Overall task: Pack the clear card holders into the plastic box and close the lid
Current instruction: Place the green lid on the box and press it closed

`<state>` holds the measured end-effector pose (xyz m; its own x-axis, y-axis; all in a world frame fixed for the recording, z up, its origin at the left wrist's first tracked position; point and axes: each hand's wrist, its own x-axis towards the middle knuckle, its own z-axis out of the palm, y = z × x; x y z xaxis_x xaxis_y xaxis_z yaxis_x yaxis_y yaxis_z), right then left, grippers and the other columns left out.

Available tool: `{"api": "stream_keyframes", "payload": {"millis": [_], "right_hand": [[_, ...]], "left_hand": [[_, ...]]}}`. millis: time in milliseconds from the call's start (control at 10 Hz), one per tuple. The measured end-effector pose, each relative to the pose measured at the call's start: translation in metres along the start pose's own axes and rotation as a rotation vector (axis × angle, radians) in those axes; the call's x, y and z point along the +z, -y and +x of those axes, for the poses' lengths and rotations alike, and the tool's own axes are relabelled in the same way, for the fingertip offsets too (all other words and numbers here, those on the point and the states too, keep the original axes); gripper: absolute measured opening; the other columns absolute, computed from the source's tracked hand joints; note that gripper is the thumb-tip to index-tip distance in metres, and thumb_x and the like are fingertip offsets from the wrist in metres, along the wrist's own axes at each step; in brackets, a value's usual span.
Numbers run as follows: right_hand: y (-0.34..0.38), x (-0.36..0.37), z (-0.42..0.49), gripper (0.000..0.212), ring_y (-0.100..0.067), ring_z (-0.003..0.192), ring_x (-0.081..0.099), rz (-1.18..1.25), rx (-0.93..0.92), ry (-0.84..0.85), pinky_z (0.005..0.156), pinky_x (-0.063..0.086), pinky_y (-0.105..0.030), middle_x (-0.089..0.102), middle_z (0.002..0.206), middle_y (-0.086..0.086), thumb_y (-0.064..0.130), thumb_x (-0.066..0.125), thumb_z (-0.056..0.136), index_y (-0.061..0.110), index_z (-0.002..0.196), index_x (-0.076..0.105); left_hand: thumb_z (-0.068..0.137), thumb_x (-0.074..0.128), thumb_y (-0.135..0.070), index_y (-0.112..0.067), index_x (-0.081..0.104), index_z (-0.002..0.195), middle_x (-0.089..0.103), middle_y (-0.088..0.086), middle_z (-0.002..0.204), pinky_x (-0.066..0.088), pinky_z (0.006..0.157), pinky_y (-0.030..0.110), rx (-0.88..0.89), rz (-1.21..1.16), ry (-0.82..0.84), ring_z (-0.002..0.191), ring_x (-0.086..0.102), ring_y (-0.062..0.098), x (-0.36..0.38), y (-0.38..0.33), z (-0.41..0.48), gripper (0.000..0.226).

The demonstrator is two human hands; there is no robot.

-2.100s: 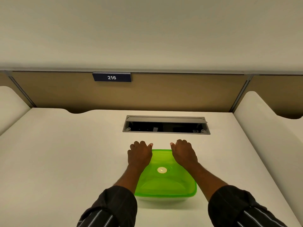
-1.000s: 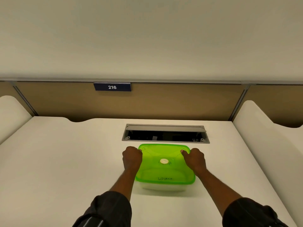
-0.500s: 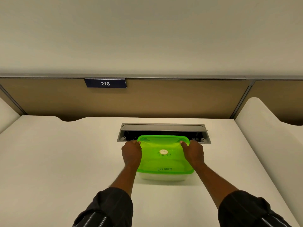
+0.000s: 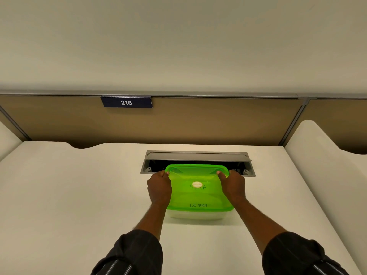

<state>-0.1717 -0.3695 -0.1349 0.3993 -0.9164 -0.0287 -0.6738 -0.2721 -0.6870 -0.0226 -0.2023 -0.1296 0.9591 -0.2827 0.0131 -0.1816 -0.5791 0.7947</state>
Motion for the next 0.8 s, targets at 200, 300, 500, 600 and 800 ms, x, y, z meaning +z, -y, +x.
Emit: {"api": "stream_keyframes", "payload": {"millis": [200,300,500,600,800], "right_hand": [[0.002,-0.008,-0.003,0.044,-0.039,0.099,0.057,-0.039,-0.062,0.089,0.075,0.040,-0.038,0.062,0.101,-0.026,0.040,0.058,0.091,-0.004,0.096,0.056],[0.004,-0.010,-0.013,0.054,-0.040,0.113,0.051,-0.120,-0.102,0.086,0.089,0.044,-0.043,0.056,0.118,-0.025,0.045,0.053,0.093,-0.002,0.119,0.051],[0.018,-0.025,-0.032,0.069,-0.034,0.122,0.044,-0.428,-0.344,-0.026,0.098,0.039,-0.043,0.048,0.134,-0.017,0.058,0.042,0.092,0.006,0.137,0.041],[0.036,-0.043,-0.036,0.073,-0.034,0.133,0.035,-0.486,-0.428,-0.056,0.106,0.030,-0.046,0.042,0.143,-0.018,0.059,0.042,0.090,0.007,0.141,0.037],[0.085,-0.092,-0.042,0.075,-0.040,0.137,0.034,-0.489,-0.633,-0.225,0.110,0.028,-0.055,0.041,0.144,-0.026,0.059,0.043,0.089,0.003,0.139,0.042]], "left_hand": [[0.097,0.049,-0.030,-0.001,0.054,0.127,0.059,0.020,0.129,0.042,0.098,0.038,0.113,0.102,0.082,0.121,0.053,0.034,0.002,0.000,-0.012,0.043],[0.098,0.044,-0.035,-0.003,0.040,0.140,0.042,0.014,0.147,0.028,0.112,0.033,0.256,0.221,0.141,0.138,0.036,0.026,0.000,0.004,-0.016,0.053],[0.093,0.036,-0.059,-0.004,0.021,0.149,0.022,0.014,0.157,0.017,0.118,0.035,0.559,0.485,0.105,0.147,0.016,0.027,-0.021,-0.008,-0.020,0.080],[0.092,0.033,-0.062,-0.005,0.016,0.150,0.016,0.013,0.159,0.016,0.118,0.035,0.627,0.500,0.071,0.148,0.012,0.026,-0.039,-0.028,-0.022,0.082],[0.091,0.030,-0.064,-0.002,0.014,0.149,0.010,0.018,0.159,0.013,0.119,0.038,0.775,0.508,-0.025,0.148,0.009,0.030,-0.078,-0.085,-0.022,0.087]]}}
